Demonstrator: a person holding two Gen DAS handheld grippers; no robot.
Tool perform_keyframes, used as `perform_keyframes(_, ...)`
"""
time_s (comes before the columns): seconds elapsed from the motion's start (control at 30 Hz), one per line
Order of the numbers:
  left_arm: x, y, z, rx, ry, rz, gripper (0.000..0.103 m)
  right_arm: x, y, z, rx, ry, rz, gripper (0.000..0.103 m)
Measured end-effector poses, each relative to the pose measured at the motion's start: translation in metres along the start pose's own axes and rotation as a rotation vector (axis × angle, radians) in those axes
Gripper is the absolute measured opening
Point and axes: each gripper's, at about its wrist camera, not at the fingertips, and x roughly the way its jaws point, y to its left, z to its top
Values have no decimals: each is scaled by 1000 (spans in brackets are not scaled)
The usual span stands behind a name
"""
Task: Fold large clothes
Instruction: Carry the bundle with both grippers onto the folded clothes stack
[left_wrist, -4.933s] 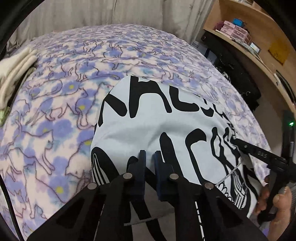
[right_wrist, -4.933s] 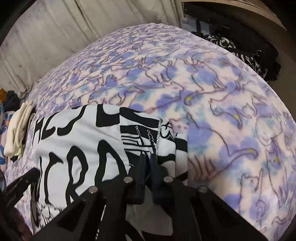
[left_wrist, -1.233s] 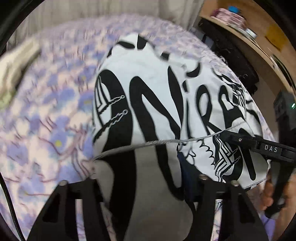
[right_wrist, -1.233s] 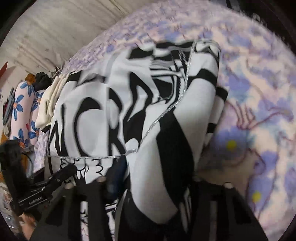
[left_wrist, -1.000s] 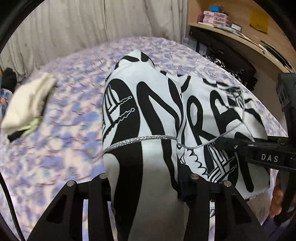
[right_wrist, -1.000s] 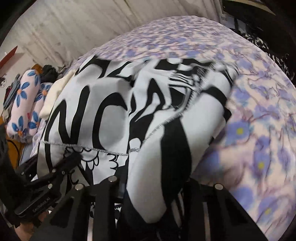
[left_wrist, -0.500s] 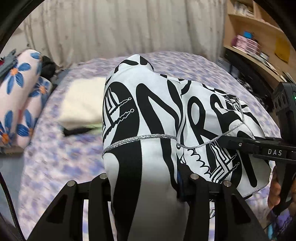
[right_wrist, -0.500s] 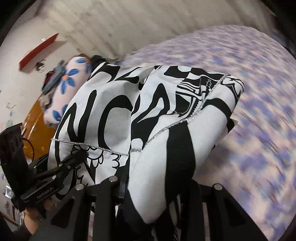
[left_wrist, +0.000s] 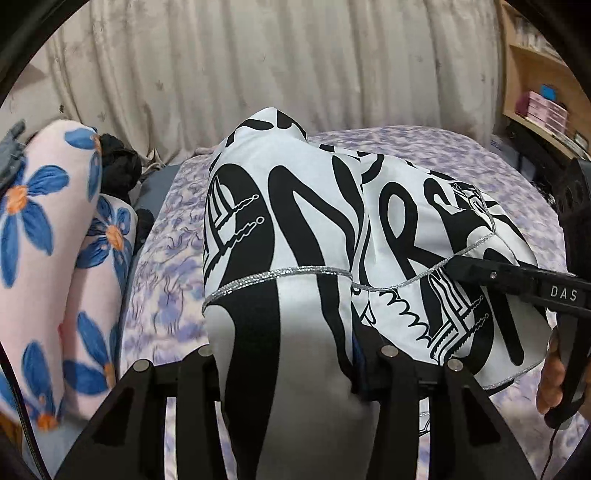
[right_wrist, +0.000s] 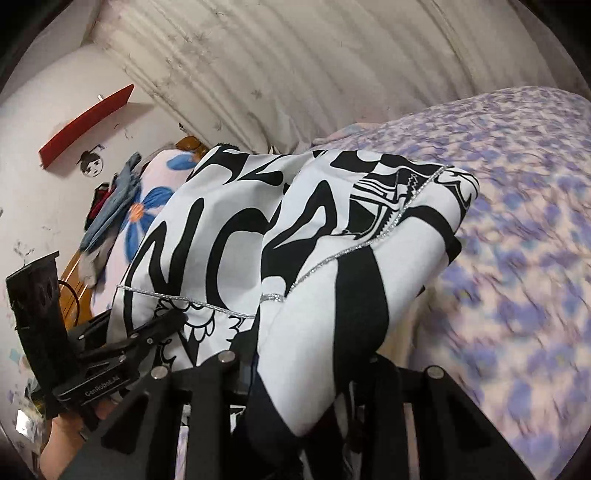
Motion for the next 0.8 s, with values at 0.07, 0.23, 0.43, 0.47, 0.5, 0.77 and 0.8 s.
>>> perform_keyframes(0.07,32,18,6,-28,20,-22,45,33,-15,8,18,5,9,29)
perform_keyframes(0.23,138,58,-11,-138,119,-25,71,104,-73,3,61,56,-35,36)
perform_keyframes(0.43,145,74,-31,-177,51,3,93,103,-73,-2,-28,95,-63,54)
perform_keyframes(0.47,138,75,-34,-183,41,19,93,98,-71,-2,-43,102,-84,57)
perform_keyframes(0.5,133,75,-35,-186,33,34,93,90,-65,-1,-60,110,-116,58)
perform_keyframes(0.77,57,68,-38,-211,-95,152,51,25,-37,2,-205,-24,-212,58)
perform_keyframes(0.8,54,68,-38,-218,-86,142,32,23,-30,2,-227,-28,-220,58)
